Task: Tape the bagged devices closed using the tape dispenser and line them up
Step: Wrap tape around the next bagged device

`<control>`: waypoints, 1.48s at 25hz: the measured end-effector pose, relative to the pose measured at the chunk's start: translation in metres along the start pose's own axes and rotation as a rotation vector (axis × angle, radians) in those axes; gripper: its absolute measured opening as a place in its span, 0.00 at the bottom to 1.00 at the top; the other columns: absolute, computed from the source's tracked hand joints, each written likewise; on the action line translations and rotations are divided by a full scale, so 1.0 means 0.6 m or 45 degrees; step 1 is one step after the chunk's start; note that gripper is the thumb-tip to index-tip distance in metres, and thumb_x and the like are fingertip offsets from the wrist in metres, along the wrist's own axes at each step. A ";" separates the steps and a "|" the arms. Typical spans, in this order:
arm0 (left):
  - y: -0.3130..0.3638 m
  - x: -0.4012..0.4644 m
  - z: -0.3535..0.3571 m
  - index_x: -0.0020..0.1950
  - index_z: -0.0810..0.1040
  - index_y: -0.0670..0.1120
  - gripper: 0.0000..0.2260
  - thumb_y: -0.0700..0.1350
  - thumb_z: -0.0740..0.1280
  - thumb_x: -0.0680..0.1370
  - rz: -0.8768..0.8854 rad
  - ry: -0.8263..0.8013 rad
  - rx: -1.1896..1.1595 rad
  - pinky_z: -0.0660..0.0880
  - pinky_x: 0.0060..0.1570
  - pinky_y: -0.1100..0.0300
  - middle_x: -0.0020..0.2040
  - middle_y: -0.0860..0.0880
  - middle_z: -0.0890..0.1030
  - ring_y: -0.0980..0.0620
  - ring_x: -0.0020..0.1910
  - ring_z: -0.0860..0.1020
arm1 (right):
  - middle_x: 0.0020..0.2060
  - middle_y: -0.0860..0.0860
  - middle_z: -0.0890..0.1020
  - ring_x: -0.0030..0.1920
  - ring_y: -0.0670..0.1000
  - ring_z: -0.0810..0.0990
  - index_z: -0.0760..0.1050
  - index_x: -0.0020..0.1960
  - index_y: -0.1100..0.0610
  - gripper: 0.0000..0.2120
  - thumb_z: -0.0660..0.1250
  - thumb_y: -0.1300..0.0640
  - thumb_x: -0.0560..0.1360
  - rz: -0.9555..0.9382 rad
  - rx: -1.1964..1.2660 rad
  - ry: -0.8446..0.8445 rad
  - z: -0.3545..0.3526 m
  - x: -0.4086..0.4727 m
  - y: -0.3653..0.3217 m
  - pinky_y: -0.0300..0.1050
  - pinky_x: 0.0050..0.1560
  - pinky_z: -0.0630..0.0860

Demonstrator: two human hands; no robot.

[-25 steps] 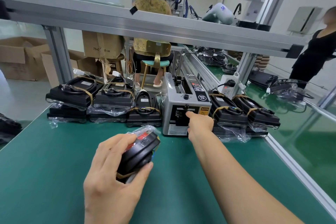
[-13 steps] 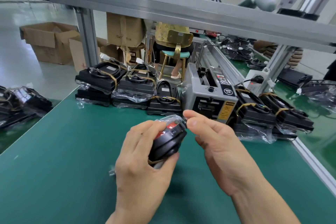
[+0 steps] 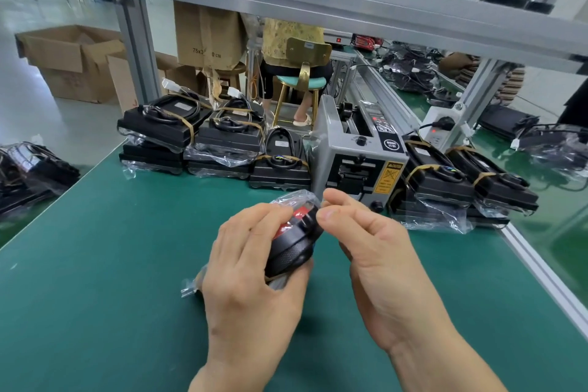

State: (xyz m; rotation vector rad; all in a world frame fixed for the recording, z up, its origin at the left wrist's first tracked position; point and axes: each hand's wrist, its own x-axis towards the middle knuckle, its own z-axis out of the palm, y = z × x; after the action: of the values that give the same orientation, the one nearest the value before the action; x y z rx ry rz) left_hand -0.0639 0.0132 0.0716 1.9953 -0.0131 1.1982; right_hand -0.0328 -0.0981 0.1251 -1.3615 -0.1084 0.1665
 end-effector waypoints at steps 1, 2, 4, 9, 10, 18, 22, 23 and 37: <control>0.001 0.000 0.000 0.55 0.81 0.38 0.19 0.38 0.74 0.65 -0.001 0.003 0.005 0.77 0.50 0.44 0.53 0.44 0.79 0.42 0.53 0.79 | 0.58 0.46 0.80 0.59 0.35 0.75 0.83 0.32 0.55 0.07 0.71 0.61 0.67 -0.010 0.002 0.005 0.001 -0.001 0.001 0.35 0.54 0.67; 0.002 0.000 0.000 0.55 0.81 0.38 0.19 0.38 0.74 0.65 -0.002 0.005 0.008 0.76 0.50 0.44 0.53 0.44 0.79 0.42 0.53 0.79 | 0.58 0.46 0.80 0.59 0.35 0.76 0.83 0.32 0.55 0.07 0.71 0.61 0.67 -0.010 0.002 0.015 0.002 -0.001 0.002 0.35 0.54 0.67; 0.003 0.001 -0.001 0.55 0.80 0.37 0.18 0.38 0.74 0.65 -0.003 0.004 0.009 0.76 0.50 0.44 0.53 0.44 0.79 0.42 0.52 0.78 | 0.58 0.47 0.80 0.59 0.35 0.76 0.84 0.32 0.55 0.06 0.71 0.61 0.67 -0.001 -0.001 0.018 0.003 -0.001 0.003 0.36 0.55 0.67; 0.003 0.002 -0.001 0.55 0.80 0.38 0.18 0.38 0.74 0.65 -0.008 0.002 0.003 0.76 0.50 0.44 0.53 0.44 0.79 0.42 0.52 0.78 | 0.57 0.47 0.80 0.55 0.35 0.77 0.84 0.32 0.55 0.06 0.71 0.60 0.66 0.008 -0.025 0.033 0.007 0.001 0.008 0.33 0.50 0.68; 0.003 0.002 -0.001 0.55 0.80 0.38 0.18 0.38 0.74 0.65 -0.009 0.003 0.003 0.76 0.51 0.44 0.53 0.44 0.79 0.42 0.52 0.78 | 0.56 0.47 0.80 0.54 0.35 0.78 0.83 0.31 0.55 0.06 0.71 0.60 0.66 0.000 -0.034 0.045 0.007 0.001 0.009 0.32 0.50 0.68; 0.003 0.004 -0.004 0.56 0.80 0.40 0.19 0.38 0.74 0.65 -0.011 0.006 -0.024 0.76 0.51 0.45 0.53 0.46 0.79 0.43 0.53 0.78 | 0.51 0.47 0.81 0.47 0.37 0.80 0.81 0.28 0.53 0.08 0.71 0.59 0.65 -0.070 -0.093 0.097 0.013 0.001 0.008 0.23 0.43 0.70; 0.002 0.005 -0.003 0.56 0.80 0.41 0.20 0.38 0.75 0.65 -0.002 0.010 -0.029 0.76 0.51 0.45 0.54 0.47 0.78 0.44 0.53 0.78 | 0.49 0.47 0.82 0.47 0.37 0.79 0.81 0.27 0.53 0.06 0.72 0.58 0.63 -0.070 -0.147 0.101 0.014 0.002 0.005 0.23 0.42 0.70; 0.002 0.004 -0.003 0.56 0.80 0.41 0.20 0.38 0.75 0.65 0.003 0.008 -0.028 0.76 0.51 0.45 0.53 0.47 0.78 0.44 0.53 0.78 | 0.49 0.47 0.82 0.47 0.37 0.79 0.81 0.28 0.53 0.07 0.72 0.58 0.64 -0.076 -0.170 0.104 0.013 0.002 0.005 0.24 0.43 0.70; 0.001 0.002 0.000 0.55 0.81 0.40 0.18 0.38 0.75 0.65 0.017 0.013 -0.005 0.76 0.50 0.46 0.53 0.47 0.78 0.44 0.52 0.78 | 0.47 0.45 0.81 0.46 0.40 0.80 0.75 0.51 0.49 0.15 0.72 0.55 0.66 -0.066 0.017 0.232 0.016 -0.001 0.030 0.34 0.47 0.73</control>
State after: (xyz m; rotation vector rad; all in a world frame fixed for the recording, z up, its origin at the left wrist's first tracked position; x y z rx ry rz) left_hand -0.0635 0.0133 0.0729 1.9883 -0.0237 1.2155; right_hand -0.0361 -0.0855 0.1095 -1.3533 0.0101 -0.0005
